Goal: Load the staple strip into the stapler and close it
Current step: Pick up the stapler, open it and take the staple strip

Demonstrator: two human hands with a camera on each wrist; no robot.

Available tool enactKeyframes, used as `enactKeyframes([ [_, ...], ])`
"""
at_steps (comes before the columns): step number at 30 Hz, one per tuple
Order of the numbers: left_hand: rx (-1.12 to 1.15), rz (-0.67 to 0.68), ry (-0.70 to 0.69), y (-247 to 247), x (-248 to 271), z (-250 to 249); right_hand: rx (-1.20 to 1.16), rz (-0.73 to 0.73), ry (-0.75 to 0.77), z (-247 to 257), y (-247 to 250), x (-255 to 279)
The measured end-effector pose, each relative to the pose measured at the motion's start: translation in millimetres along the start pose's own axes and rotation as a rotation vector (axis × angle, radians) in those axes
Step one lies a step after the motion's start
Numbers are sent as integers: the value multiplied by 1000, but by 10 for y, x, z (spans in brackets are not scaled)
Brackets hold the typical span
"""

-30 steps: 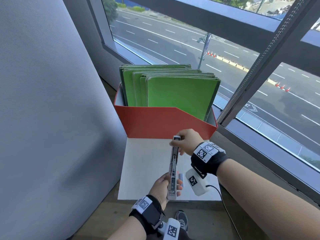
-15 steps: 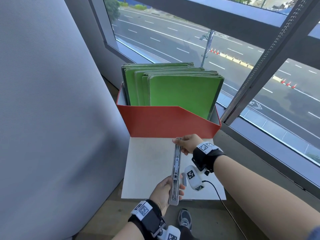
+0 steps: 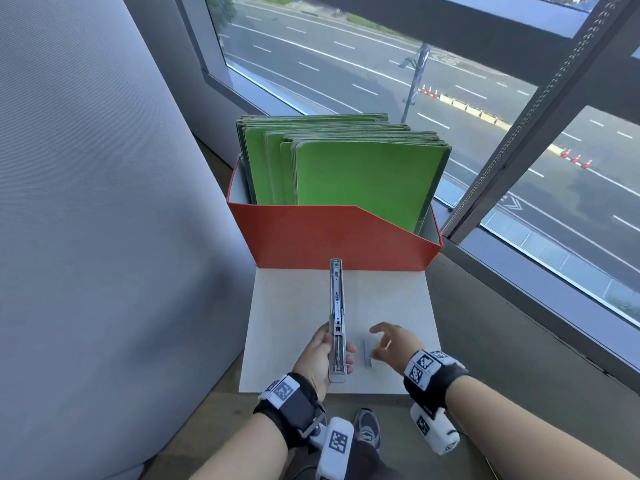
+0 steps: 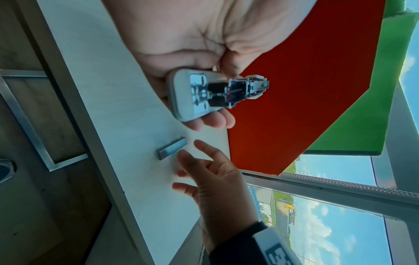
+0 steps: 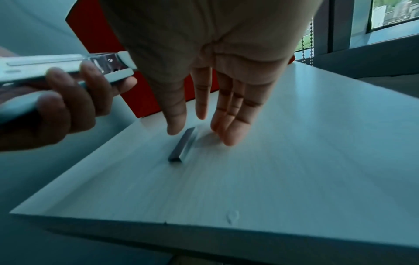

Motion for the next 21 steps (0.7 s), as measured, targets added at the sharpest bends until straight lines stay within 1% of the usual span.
enactKeyframes([
  [3, -15, -8, 26, -5, -21, 23, -34, -12, 6, 25, -112, -5],
  [8, -52, -24, 44, -3, -51, 59, 7, -20, 33, 60, -219, -40],
  [11, -58, -30, 46, 14, -75, 65, -53, -55, 43, 50, -196, -45],
  [13, -61, -36, 42, 23, -81, 60, -136, -101, 41, 26, -144, -48],
  [16, -45, -40, 44, 34, -84, 53, -334, -148, 68, 27, 47, 4],
  [19, -31, -34, 43, 30, -76, 58, -570, -206, 167, 154, 358, 155],
  [21, -41, -30, 37, 12, -71, 71, -679, -205, 247, 291, 533, 290],
])
Point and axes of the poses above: each hand's wrist, its own x-axis away from the middle knuckle, its own y-axis out of the back of the hand, z = x × y, the point moved 3 cm from there along -x, towards the middle knuckle, and after that the axes turned 13 degrees about x, right-handed, at the moved point
